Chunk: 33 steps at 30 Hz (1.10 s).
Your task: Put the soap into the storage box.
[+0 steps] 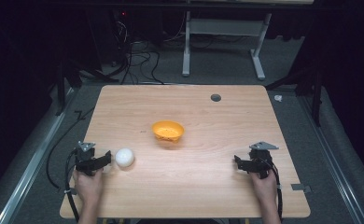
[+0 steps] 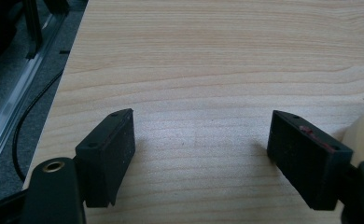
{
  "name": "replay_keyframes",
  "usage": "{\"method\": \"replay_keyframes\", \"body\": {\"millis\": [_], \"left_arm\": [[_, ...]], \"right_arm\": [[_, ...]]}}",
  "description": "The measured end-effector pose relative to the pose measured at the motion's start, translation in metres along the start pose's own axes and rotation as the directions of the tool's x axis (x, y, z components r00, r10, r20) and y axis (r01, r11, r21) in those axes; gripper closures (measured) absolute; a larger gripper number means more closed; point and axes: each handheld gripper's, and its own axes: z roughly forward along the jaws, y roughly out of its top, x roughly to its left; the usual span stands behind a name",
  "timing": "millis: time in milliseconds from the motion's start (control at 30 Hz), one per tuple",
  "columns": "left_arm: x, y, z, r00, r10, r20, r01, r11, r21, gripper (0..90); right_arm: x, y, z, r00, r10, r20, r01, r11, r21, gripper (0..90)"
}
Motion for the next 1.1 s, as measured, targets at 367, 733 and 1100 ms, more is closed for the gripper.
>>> {"method": "replay_keyframes", "body": {"millis": [367,733,1100], "left_arm": [[-0.0002,-0.0002,0.0000,1.0000,0.005,0.002,-0.005,1.0000,0.001,23.2],[-0.0005,-0.0003,-0.0004,1.0000,0.004,0.004,-0.004,1.0000,0.002,23.1],[-0.0009,-0.0005,-0.0006,1.0000,0.006,0.003,-0.006,1.0000,0.003,23.1]], "right_arm": [[-0.0001,0.0000,0.0000,1.0000,0.002,0.003,-0.002,1.000,0.000,19.0],[-0.0001,0.0000,0.0000,1.0000,0.002,0.002,-0.002,1.000,0.000,18.9],[-0.0002,-0.0001,-0.0002,1.0000,0.002,0.001,-0.002,1.000,0.000,18.9]]}}
